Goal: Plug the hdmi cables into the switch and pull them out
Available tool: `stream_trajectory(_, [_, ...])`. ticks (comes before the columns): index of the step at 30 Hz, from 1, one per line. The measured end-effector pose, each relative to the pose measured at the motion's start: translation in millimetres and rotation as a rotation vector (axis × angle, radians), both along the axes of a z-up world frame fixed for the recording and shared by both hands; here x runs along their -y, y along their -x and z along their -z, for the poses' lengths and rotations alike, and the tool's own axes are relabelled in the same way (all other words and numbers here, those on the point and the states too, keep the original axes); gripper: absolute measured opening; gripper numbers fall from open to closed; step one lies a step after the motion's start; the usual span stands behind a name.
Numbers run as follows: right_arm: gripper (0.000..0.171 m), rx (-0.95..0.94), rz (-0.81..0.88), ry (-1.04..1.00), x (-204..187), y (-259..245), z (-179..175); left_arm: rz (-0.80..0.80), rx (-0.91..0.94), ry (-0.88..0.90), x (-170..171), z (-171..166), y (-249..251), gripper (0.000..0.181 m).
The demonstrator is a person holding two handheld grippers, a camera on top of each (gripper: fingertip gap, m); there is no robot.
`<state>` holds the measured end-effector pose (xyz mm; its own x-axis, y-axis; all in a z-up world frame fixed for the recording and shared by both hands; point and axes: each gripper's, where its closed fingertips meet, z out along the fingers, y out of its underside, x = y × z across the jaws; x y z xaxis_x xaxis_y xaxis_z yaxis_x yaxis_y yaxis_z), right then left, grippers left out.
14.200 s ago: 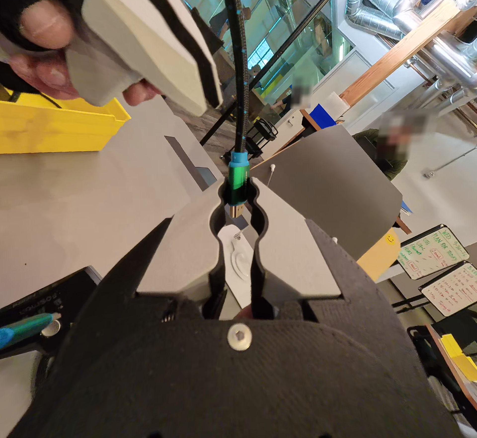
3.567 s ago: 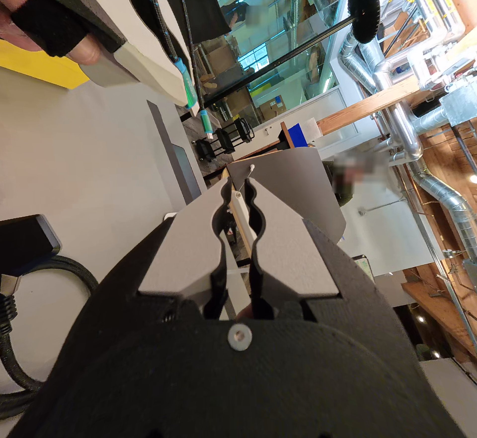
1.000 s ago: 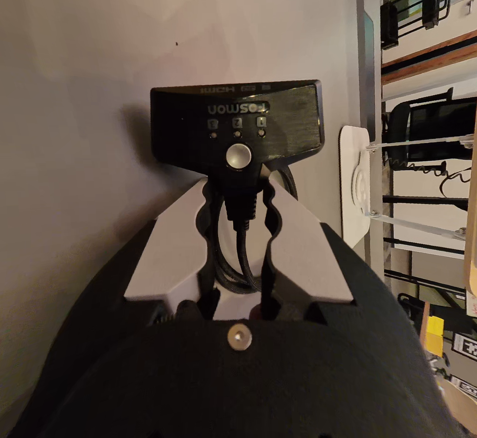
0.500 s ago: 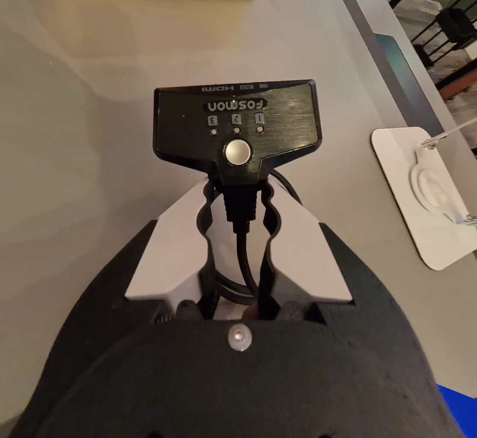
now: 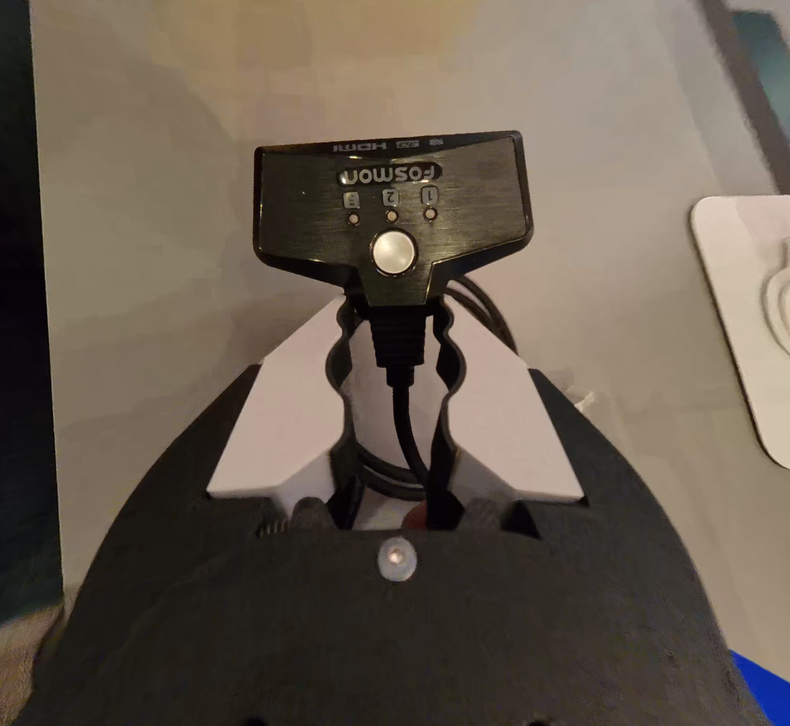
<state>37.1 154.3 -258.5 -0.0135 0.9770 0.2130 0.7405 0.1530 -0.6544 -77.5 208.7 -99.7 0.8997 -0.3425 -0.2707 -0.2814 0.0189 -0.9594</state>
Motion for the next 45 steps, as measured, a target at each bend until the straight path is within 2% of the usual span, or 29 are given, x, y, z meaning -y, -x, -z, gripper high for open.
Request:
stream_trajectory(6, [0.035,0.324,-0.197,-0.01,30.9,-8.9,37.2,0.019,-0.003,0.007,0.9,2.9,-3.3,0.02])
stream_trajectory(11, [0.035,0.373,-0.24,-0.05,37.3,-2.7,46.7,0.026,-0.006,0.006,1.5,2.6,-3.6,0.02])
stream_trajectory(18, [0.091,0.364,-0.15,-0.006,40.2,-8.3,36.8,0.031,-0.003,0.003,1.6,0.8,-2.4,0.02])
stream_trajectory(24, [0.11,0.303,-0.126,-0.039,53.9,8.1,27.9,0.028,-0.005,-0.004,2.3,-1.6,-0.3,0.02])
stream_trajectory(29, [0.124,0.215,-0.018,-0.256,41.5,30.8,5.9,0.024,-0.003,-0.01,2.5,-3.9,1.6,0.02])
stream_trajectory(34, [0.127,0.257,0.039,-0.416,46.3,37.8,19.5,0.025,-0.007,-0.013,3.0,-3.6,0.7,0.02])
stream_trajectory(35, [0.12,0.246,0.055,-0.424,45.4,40.7,21.8,0.027,-0.008,-0.012,3.1,-3.2,-0.3,0.02])
stream_trajectory(40, [0.109,0.231,0.109,-0.4,33.1,46.1,24.4,0.032,-0.021,-0.026,6.0,-6.4,-3.5,0.02])
stream_trajectory(45, [0.106,0.232,0.115,-0.346,28.9,43.7,27.1,0.031,-0.016,-0.032,6.3,-8.9,-2.5,0.02])
